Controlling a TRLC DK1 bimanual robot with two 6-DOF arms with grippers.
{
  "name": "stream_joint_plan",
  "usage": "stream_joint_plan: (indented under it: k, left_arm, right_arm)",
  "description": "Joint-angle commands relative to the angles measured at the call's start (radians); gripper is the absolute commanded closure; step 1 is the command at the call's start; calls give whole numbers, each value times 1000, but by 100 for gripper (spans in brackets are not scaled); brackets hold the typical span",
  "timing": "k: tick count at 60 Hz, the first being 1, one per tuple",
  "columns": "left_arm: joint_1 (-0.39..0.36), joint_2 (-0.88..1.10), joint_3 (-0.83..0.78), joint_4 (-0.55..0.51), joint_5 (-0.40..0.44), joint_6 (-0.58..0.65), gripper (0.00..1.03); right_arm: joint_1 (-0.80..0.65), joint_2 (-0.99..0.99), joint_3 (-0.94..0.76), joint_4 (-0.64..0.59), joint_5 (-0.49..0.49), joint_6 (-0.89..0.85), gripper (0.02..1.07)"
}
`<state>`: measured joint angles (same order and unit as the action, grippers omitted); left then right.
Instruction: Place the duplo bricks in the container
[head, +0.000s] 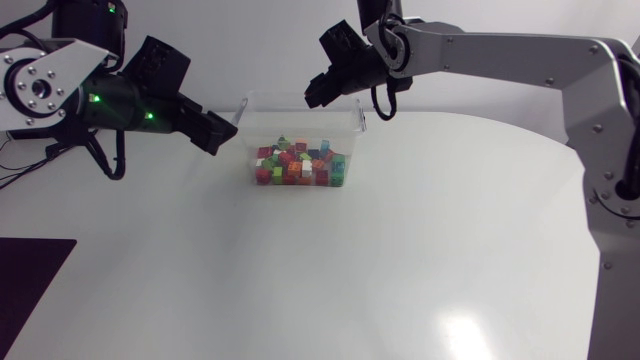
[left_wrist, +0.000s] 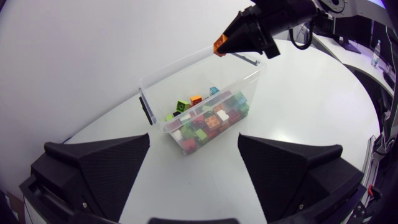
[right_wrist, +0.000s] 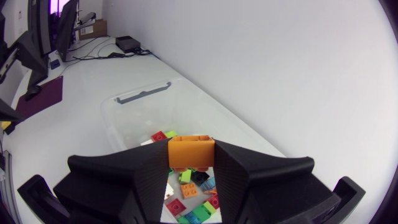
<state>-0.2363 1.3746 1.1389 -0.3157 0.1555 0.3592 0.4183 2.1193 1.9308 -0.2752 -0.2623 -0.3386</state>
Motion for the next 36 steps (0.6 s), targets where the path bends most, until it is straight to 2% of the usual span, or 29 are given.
stream_joint_plan:
  k: [1, 2, 5, 7, 8, 9, 10, 17, 23, 36]
  left_arm:
    - [8, -42, -56, 9, 4, 7, 5]
    - [8, -48, -61, 9, 4, 6, 5]
    - [9, -71, -84, 10, 4, 6, 5]
    - [11, -92, -102, 18, 4, 4, 5]
    - [12, -98, -110, 20, 4, 4, 5]
    - [15, -118, -125, 23, 4, 4, 5]
    - [17, -141, -143, 27, 6, 7, 5]
    - [34, -213, -188, 38, 4, 14, 5]
    - [81, -310, -240, 55, 4, 18, 5]
    - [123, -456, -344, 87, 4, 0, 5]
  right_arm:
    - [11, 79, 59, 33, 32, 27, 74]
    - [13, 93, 74, 31, 37, 27, 74]
    - [19, 143, 128, 21, 63, 24, 63]
    - [28, 154, 132, 30, 101, 9, 47]
    - [34, 160, 135, 39, 120, 0, 36]
    - [40, 162, 137, 41, 138, -7, 15]
    - [47, 162, 137, 41, 147, -11, 5]
    - [48, 126, 108, 56, 181, -19, 6]
    - [31, -5, -39, 130, 204, -16, 6]
    - [7, -344, -426, 291, 307, -11, 6]
